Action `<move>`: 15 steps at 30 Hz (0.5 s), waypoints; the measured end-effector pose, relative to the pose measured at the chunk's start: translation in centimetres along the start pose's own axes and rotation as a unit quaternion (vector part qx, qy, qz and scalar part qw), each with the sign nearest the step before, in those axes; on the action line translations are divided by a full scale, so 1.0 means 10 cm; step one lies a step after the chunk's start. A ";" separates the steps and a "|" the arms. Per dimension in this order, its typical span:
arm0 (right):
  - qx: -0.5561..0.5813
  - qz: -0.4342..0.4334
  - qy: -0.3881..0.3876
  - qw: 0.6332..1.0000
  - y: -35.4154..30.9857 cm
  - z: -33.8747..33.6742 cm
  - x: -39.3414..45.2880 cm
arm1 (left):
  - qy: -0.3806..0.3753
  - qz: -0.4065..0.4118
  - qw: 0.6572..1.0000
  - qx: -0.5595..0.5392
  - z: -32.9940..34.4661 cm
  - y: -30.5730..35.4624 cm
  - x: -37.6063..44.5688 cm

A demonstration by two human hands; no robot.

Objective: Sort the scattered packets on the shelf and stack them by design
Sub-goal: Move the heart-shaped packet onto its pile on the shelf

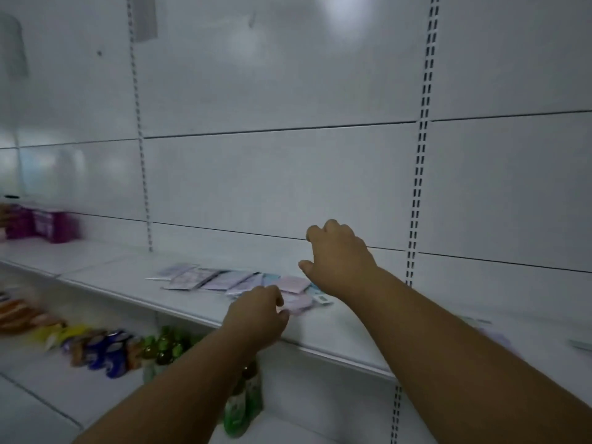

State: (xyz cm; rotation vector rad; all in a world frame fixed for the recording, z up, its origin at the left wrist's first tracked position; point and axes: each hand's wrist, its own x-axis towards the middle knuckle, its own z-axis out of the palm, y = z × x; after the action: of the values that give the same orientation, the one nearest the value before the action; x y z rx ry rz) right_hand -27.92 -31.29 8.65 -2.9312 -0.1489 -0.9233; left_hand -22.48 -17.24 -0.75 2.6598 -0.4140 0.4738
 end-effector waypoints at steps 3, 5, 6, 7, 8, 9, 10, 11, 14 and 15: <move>-0.003 0.020 -0.009 1.000 -0.32 0.11 0.21 | -0.009 -0.003 1.000 0.015 -0.14 -0.46 0.12; -0.013 0.040 -0.019 0.999 -0.39 0.16 0.31 | -0.018 -0.004 1.000 0.009 -0.15 -0.60 0.27; -0.021 0.048 -0.025 0.998 -0.39 0.18 0.36 | -0.022 0.003 1.000 0.004 -0.13 -0.63 0.36; -0.029 0.055 -0.030 0.998 -0.38 0.20 0.41 | -0.025 0.009 1.000 -0.003 -0.11 -0.63 0.44; -0.037 0.062 -0.032 0.997 -0.36 0.22 0.46 | -0.028 0.015 0.999 -0.012 -0.07 -0.61 0.53; -0.044 0.067 -0.033 0.996 -0.33 0.25 0.50 | -0.030 0.018 0.999 -0.014 -0.03 -0.58 0.62; -0.050 0.072 -0.033 0.996 -0.30 0.28 0.55 | -0.030 0.021 0.999 -0.012 0.02 -0.54 0.71; -0.054 0.076 -0.032 0.995 -0.27 0.32 0.59 | -0.026 0.021 0.999 -0.001 0.08 -0.50 0.81; -0.054 0.083 -0.031 0.995 -0.16 0.49 0.73 | -0.035 0.001 0.997 0.068 0.25 -0.38 1.13; -0.053 0.082 -0.030 0.995 -0.12 0.54 0.79 | -0.053 -0.011 0.995 0.084 0.30 -0.34 1.23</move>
State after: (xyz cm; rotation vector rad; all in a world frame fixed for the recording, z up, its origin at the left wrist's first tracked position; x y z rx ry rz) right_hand -18.58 -28.99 8.84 -3.0129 0.1417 -0.8436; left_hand -9.50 -18.21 0.26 2.8590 -0.3904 0.3758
